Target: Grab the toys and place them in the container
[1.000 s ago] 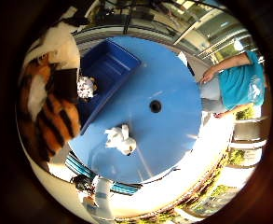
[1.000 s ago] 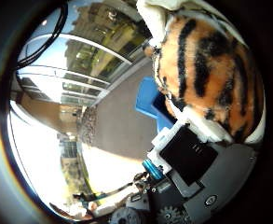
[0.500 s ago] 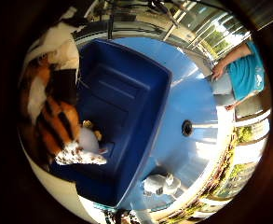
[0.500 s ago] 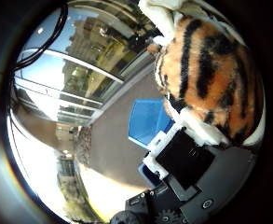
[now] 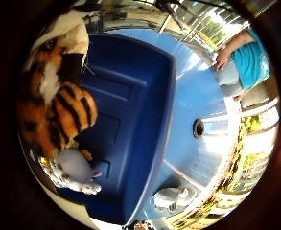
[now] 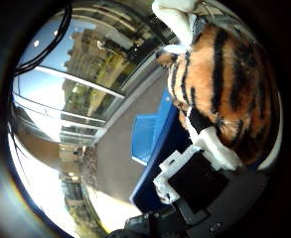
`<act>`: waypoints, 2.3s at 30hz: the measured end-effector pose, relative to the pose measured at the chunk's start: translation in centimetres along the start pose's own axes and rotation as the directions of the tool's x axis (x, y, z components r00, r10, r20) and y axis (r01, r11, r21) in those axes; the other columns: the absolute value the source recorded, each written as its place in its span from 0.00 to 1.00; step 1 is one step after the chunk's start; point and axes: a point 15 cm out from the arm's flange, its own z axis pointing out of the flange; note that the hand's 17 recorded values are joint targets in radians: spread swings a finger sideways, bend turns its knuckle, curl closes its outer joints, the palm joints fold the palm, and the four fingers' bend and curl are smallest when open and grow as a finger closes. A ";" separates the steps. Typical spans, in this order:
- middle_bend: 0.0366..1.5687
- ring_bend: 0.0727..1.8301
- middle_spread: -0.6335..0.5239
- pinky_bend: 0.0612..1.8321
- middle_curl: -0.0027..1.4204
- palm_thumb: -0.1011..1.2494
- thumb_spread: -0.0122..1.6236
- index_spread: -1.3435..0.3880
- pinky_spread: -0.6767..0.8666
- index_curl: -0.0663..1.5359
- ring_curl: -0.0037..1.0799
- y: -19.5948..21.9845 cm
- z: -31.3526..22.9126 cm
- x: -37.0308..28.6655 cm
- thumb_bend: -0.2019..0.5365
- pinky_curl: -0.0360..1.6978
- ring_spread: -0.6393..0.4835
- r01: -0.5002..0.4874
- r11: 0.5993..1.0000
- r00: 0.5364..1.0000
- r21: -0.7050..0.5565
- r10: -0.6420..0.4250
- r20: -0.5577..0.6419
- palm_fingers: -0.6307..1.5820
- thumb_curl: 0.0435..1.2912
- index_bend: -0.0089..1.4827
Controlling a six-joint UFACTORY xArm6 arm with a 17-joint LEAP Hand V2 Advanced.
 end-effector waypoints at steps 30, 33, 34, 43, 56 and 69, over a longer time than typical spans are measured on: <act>0.09 0.20 0.59 0.26 0.25 0.56 0.70 0.57 0.72 0.28 0.28 23.9 -20.5 14.3 0.24 0.26 0.80 0.113 0.832 0.986 -0.544 -0.160 -0.040 0.28 0.39 0.11; 0.09 0.19 0.58 0.24 0.24 0.61 0.70 0.57 0.71 0.27 0.28 25.6 -19.1 17.0 0.26 0.24 0.80 0.205 0.819 0.969 -0.536 -0.247 -0.007 0.29 0.39 0.12; 0.09 0.18 0.57 0.24 0.24 0.62 0.70 0.57 0.71 0.27 0.28 26.1 -18.7 17.9 0.26 0.24 0.79 0.246 0.802 0.956 -0.545 -0.292 0.001 0.29 0.39 0.13; 0.09 0.17 0.61 0.26 0.23 0.52 0.71 0.65 0.72 0.24 0.28 28.5 -14.7 21.7 0.21 0.23 0.80 0.134 0.825 0.974 -0.549 -0.213 -0.082 0.32 0.35 0.11; 0.09 0.20 0.68 0.34 0.22 0.47 0.71 0.74 0.75 0.21 0.30 27.5 -5.3 21.9 0.23 0.23 0.85 -0.084 0.845 0.984 -0.528 -0.012 -0.176 0.34 0.31 0.10; 0.42 0.57 0.48 0.38 0.39 0.55 0.68 0.69 0.71 0.14 0.50 25.6 -3.0 22.8 0.27 0.25 0.69 -0.173 0.831 0.935 -0.530 -0.032 -0.354 0.59 0.30 0.09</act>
